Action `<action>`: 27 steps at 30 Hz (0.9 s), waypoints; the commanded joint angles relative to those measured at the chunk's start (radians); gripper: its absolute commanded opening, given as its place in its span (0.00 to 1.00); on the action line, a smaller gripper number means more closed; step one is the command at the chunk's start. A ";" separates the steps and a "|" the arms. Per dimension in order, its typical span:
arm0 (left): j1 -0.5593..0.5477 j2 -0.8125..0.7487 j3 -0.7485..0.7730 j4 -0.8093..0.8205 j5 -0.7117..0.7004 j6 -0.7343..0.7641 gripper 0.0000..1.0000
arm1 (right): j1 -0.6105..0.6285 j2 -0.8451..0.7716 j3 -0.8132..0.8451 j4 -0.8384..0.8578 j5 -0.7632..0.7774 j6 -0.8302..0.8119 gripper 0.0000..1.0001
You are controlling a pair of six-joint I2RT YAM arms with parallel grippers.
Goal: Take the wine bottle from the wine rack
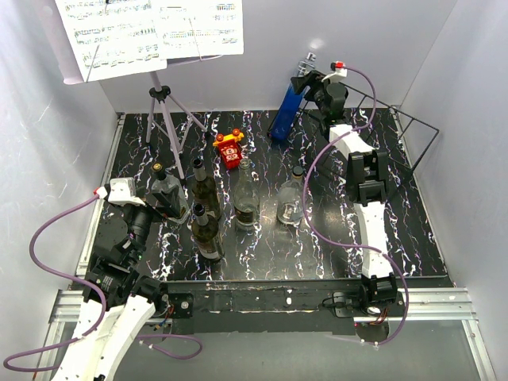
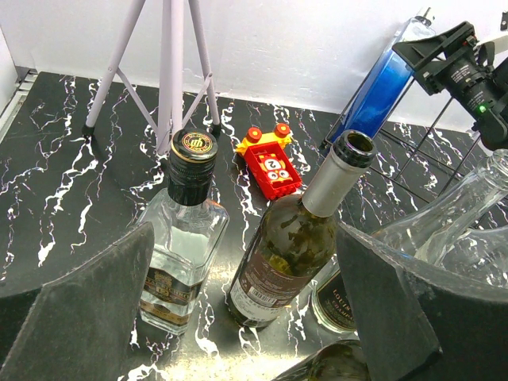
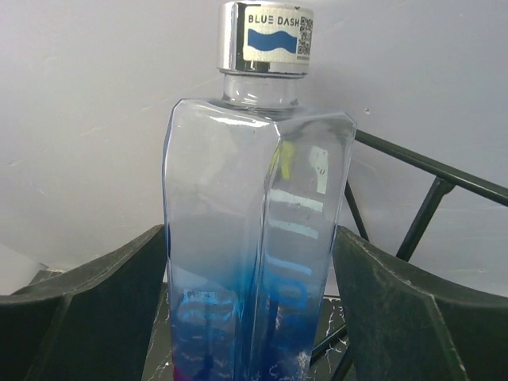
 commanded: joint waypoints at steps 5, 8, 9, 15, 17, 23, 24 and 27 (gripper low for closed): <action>-0.003 0.006 -0.002 0.009 -0.005 0.007 0.98 | -0.036 -0.134 -0.079 0.260 -0.093 -0.033 0.04; -0.003 0.008 -0.002 0.007 -0.003 0.010 0.98 | -0.038 -0.153 -0.094 0.296 -0.122 -0.028 0.01; -0.005 0.008 -0.001 0.009 -0.003 0.010 0.98 | -0.039 -0.160 -0.100 0.314 -0.128 -0.025 0.01; -0.003 0.011 -0.001 0.010 0.000 0.012 0.98 | -0.039 -0.197 -0.143 0.388 -0.165 -0.001 0.01; -0.003 0.011 -0.001 0.010 0.001 0.013 0.98 | -0.039 -0.209 -0.163 0.420 -0.167 0.012 0.01; -0.003 0.017 -0.001 0.013 0.003 0.018 0.98 | -0.039 -0.232 -0.198 0.478 -0.196 0.052 0.01; -0.003 0.018 -0.001 0.015 0.003 0.018 0.98 | -0.039 -0.240 -0.206 0.489 -0.199 0.056 0.01; -0.003 0.022 -0.001 0.015 0.004 0.019 0.98 | -0.039 -0.252 -0.228 0.514 -0.203 0.058 0.01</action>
